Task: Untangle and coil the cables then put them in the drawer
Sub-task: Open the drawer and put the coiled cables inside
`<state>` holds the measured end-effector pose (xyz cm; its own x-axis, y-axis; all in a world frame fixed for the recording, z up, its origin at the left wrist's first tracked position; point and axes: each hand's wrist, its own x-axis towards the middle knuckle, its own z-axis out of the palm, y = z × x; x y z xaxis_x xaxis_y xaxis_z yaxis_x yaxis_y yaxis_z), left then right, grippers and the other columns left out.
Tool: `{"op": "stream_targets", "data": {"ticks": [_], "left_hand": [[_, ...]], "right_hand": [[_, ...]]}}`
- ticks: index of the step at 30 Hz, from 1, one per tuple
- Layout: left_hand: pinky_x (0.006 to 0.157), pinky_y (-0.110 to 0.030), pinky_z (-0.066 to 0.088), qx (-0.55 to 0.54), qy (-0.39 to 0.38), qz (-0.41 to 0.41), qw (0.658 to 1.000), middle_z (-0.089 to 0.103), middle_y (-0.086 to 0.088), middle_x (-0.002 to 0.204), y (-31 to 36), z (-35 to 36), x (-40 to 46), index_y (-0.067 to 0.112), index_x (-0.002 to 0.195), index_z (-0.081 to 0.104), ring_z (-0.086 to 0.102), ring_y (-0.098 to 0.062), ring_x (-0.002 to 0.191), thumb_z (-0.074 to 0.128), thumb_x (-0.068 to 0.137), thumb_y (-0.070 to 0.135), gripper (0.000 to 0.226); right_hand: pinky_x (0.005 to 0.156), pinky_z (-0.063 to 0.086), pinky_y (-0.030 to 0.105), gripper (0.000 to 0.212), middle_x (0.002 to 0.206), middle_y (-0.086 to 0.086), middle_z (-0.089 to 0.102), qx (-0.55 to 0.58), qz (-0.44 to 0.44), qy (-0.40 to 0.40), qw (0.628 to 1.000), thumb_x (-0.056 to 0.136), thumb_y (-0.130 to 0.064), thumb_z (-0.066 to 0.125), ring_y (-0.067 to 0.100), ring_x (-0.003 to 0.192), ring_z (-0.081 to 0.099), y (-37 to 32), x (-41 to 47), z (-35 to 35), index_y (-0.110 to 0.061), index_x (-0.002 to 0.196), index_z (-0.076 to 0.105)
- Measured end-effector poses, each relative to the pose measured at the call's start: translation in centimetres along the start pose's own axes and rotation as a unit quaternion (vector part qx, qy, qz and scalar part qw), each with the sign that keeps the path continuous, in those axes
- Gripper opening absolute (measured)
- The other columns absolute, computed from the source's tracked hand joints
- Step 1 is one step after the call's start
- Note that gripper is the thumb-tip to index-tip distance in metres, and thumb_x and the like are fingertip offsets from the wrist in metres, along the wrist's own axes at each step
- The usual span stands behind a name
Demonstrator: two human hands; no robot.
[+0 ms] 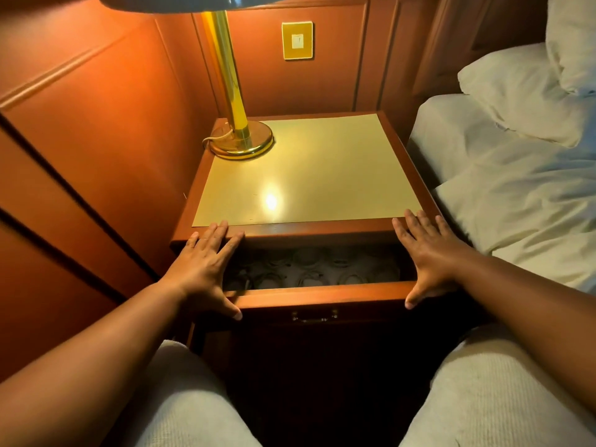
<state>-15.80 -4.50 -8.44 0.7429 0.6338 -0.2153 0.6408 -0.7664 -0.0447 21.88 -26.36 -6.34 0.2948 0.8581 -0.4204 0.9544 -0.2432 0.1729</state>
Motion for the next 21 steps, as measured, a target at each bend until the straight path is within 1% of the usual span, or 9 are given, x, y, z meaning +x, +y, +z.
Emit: {"op": "stream_targets", "data": {"ticks": [2,4,7,10,12,14,16,18,21], "left_hand": [[0.119,-0.039,-0.014,-0.023,0.019,0.000,1.000,-0.023,-0.003,0.163,-0.2,0.2,0.1,0.038,0.152,-0.019,-0.019,-0.022,0.150,0.071,0.037,0.089,0.155],[0.119,-0.037,-0.011,-0.051,0.039,-0.004,0.998,-0.013,-0.002,0.165,-0.1,0.2,0.2,0.040,0.154,-0.008,-0.012,-0.021,0.152,0.077,0.041,0.082,0.147],[0.120,-0.036,0.000,-0.077,0.073,-0.028,0.994,0.005,-0.001,0.165,0.4,0.0,0.4,0.040,0.154,0.013,0.003,-0.022,0.152,0.083,0.049,0.071,0.130],[0.118,-0.039,0.014,-0.092,0.119,-0.061,0.987,0.025,-0.001,0.160,0.9,0.0,0.8,0.041,0.146,0.031,0.021,-0.024,0.146,0.086,0.052,0.064,0.112],[0.115,-0.042,0.020,-0.095,0.141,-0.086,0.982,0.035,-0.001,0.152,1.2,0.3,1.2,0.041,0.139,0.039,0.030,-0.025,0.140,0.087,0.056,0.059,0.097],[0.109,-0.043,0.028,-0.090,0.166,-0.110,0.976,0.045,-0.001,0.141,1.6,0.6,1.9,0.038,0.130,0.045,0.039,-0.026,0.132,0.086,0.060,0.055,0.083],[0.104,-0.042,0.031,-0.083,0.187,-0.133,0.970,0.049,0.000,0.131,2.0,0.8,2.5,0.036,0.124,0.048,0.043,-0.025,0.125,0.085,0.065,0.051,0.071],[0.102,-0.042,0.031,-0.076,0.190,-0.149,0.967,0.049,0.000,0.127,2.2,0.8,3.0,0.034,0.123,0.049,0.043,-0.026,0.122,0.081,0.071,0.048,0.063],[0.098,-0.042,0.032,-0.050,0.191,-0.157,0.968,0.047,-0.001,0.122,2.6,0.7,3.5,0.031,0.119,0.049,0.043,-0.026,0.117,0.076,0.077,0.048,0.053]], "right_hand": [[0.117,-0.017,0.051,0.159,0.141,0.010,-0.050,0.017,-0.005,0.008,1.000,0.046,-0.087,0.069,0.031,0.139,-0.037,0.1,0.1,0.2,-0.023,0.129,-0.050],[0.116,-0.016,0.049,0.153,0.146,0.011,-0.045,0.028,-0.003,0.017,0.999,0.055,-0.081,0.071,0.031,0.141,-0.034,0.0,0.0,0.2,-0.022,0.139,-0.042],[0.119,-0.009,0.049,0.137,0.160,0.011,-0.027,0.060,0.009,0.055,0.997,0.067,-0.067,0.075,0.031,0.147,-0.023,-0.5,0.1,0.2,-0.022,0.153,-0.021],[0.118,-0.006,0.046,0.116,0.165,0.007,-0.006,0.103,0.027,0.120,0.987,0.073,-0.054,0.078,0.028,0.151,-0.008,-0.8,0.4,0.7,-0.024,0.157,0.003],[0.119,-0.003,0.045,0.102,0.164,0.007,0.007,0.113,0.045,0.157,0.980,0.077,-0.045,0.078,0.028,0.152,0.001,-1.1,0.8,1.0,-0.025,0.155,0.015],[0.120,0.003,0.047,0.085,0.162,0.008,0.018,0.109,0.070,0.184,0.974,0.083,-0.036,0.074,0.029,0.151,0.009,-1.7,1.3,1.2,-0.024,0.152,0.025],[0.120,0.010,0.050,0.070,0.156,0.009,0.027,0.091,0.088,0.205,0.971,0.086,-0.031,0.071,0.030,0.148,0.018,-2.2,1.8,1.2,-0.023,0.145,0.033],[0.119,0.019,0.051,0.061,0.149,0.010,0.034,0.066,0.104,0.217,0.968,0.086,-0.029,0.069,0.031,0.144,0.025,-2.6,2.2,1.4,-0.022,0.137,0.036],[0.115,0.029,0.052,0.053,0.138,0.010,0.040,0.024,0.128,0.229,0.965,0.088,-0.026,0.065,0.031,0.135,0.035,-3.1,2.7,1.5,-0.021,0.131,0.034]]}}
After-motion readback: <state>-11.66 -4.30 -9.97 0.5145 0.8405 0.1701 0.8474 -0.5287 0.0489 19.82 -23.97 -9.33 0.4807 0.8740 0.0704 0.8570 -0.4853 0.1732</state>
